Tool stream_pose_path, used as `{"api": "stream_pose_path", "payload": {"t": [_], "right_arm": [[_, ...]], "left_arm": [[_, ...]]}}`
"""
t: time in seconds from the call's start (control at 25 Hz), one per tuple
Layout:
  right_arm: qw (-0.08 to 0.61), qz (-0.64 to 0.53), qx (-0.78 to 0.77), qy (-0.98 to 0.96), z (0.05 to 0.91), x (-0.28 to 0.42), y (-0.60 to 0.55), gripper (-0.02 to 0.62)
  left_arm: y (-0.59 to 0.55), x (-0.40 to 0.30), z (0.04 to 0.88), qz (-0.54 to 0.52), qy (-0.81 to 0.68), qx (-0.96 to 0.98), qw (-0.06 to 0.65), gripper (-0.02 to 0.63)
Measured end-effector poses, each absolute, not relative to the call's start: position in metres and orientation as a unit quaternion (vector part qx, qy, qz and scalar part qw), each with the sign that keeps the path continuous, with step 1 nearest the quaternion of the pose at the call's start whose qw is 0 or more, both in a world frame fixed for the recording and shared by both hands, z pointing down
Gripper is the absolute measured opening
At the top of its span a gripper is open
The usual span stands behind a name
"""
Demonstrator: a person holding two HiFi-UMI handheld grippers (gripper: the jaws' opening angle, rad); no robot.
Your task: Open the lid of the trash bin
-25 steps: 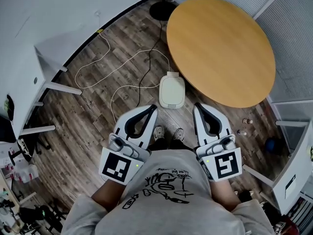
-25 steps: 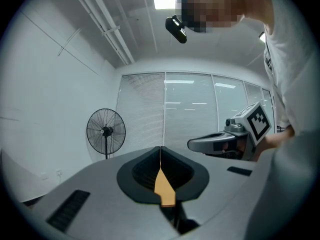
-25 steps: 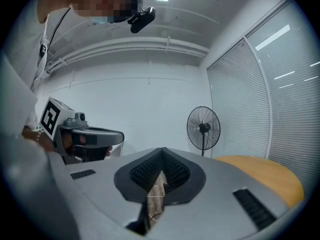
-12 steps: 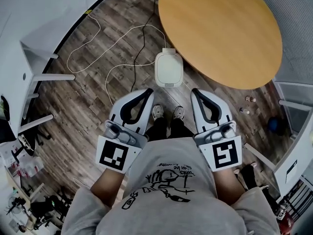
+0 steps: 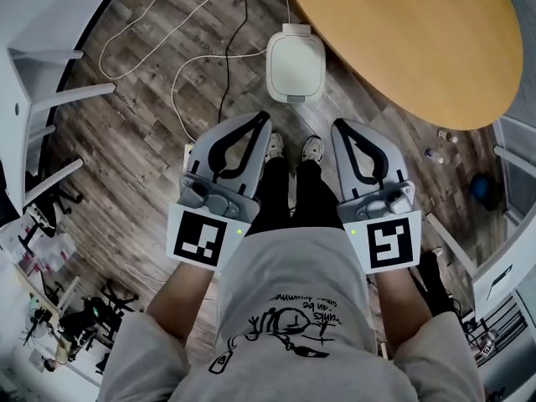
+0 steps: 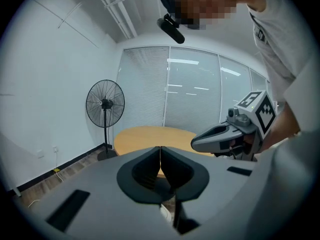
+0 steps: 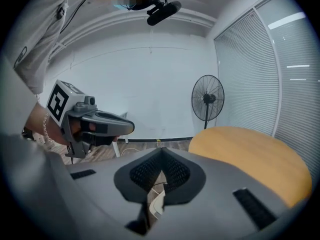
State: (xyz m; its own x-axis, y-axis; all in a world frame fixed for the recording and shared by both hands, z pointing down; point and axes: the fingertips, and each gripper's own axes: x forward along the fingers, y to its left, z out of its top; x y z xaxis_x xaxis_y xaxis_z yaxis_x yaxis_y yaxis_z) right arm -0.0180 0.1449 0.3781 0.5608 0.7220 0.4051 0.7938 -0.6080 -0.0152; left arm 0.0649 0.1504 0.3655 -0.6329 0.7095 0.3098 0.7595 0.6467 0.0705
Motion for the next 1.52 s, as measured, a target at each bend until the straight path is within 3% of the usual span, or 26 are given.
{"api": "stream_pose_path", "payload": {"t": [0.72, 1.52], "right_arm": [[0.142, -0.321, -0.867, -0.354, 0.639, -0.004, 0.144, 0.008], [0.124, -0.428, -0.846, -0.292, 0.830, 0.003, 0.148, 0.008]], "left_arm": [[0.159, 0.059, 0.596, -0.160, -0.887, -0.386, 0.199, 0.020], [0.154, 0.043, 0.762, -0.188, -0.877, -0.365, 0.249, 0.020]]}}
